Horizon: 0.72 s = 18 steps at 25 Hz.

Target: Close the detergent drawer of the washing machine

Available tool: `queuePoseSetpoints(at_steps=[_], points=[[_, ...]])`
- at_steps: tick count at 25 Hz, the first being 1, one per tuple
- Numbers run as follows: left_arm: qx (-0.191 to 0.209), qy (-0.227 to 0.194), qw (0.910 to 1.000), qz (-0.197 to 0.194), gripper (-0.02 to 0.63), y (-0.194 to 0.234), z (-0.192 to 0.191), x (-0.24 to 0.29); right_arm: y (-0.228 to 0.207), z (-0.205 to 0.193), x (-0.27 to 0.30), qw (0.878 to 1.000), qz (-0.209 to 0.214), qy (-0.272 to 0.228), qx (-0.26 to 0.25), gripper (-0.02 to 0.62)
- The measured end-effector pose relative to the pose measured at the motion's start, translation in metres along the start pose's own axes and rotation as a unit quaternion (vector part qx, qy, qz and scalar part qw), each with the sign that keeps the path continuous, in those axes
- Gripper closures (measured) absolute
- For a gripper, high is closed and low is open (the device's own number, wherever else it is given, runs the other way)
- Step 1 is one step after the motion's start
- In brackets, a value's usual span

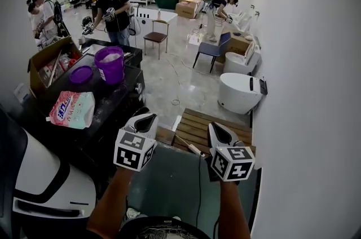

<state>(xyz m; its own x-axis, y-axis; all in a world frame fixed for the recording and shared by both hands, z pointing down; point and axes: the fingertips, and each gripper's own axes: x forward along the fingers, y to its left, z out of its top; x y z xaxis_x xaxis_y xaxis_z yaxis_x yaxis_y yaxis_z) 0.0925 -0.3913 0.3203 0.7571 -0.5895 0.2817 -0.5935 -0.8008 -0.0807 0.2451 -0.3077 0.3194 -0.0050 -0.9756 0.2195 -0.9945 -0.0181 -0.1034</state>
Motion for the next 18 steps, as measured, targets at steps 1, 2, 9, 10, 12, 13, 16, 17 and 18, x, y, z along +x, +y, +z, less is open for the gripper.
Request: queuePoseSetpoints(at_steps=[1, 2, 9, 10, 12, 13, 16, 17, 18], points=[[0.000, 0.000, 1.0000, 0.003, 0.606, 0.002, 0.000, -0.002, 0.001, 0.001, 0.000, 1.000, 0.000, -0.001, -0.003, 0.572], [-0.001, 0.000, 1.0000, 0.005, 0.606, 0.003, 0.000, -0.003, 0.001, 0.003, 0.000, 1.000, 0.000, -0.002, -0.004, 0.572], [-0.003, 0.002, 0.9999, 0.016, 0.606, 0.013, -0.002, -0.009, 0.003, 0.005, 0.001, 1.000, 0.001, -0.009, -0.004, 0.572], [-0.003, 0.001, 0.9998, 0.017, 0.606, 0.014, -0.002, -0.009, 0.003, 0.005, 0.001, 1.000, 0.001, -0.009, -0.004, 0.572], [-0.004, 0.001, 0.9998, 0.019, 0.606, 0.016, -0.001, -0.010, 0.003, 0.006, -0.001, 1.000, 0.000, -0.010, -0.005, 0.572], [-0.004, 0.000, 0.9998, 0.020, 0.606, 0.016, -0.001, -0.011, 0.003, 0.006, -0.001, 1.000, -0.001, -0.010, -0.006, 0.572], [-0.004, -0.002, 0.9998, 0.020, 0.606, 0.016, 0.001, -0.010, 0.001, 0.007, -0.003, 1.000, -0.005, -0.011, -0.008, 0.572], [-0.004, -0.003, 0.9998, 0.019, 0.606, 0.016, 0.001, -0.010, 0.000, 0.008, -0.003, 1.000, -0.006, -0.012, -0.009, 0.572], [-0.004, -0.003, 0.9998, 0.019, 0.606, 0.016, 0.002, -0.009, -0.001, 0.008, -0.004, 1.000, -0.006, -0.013, -0.010, 0.572]])
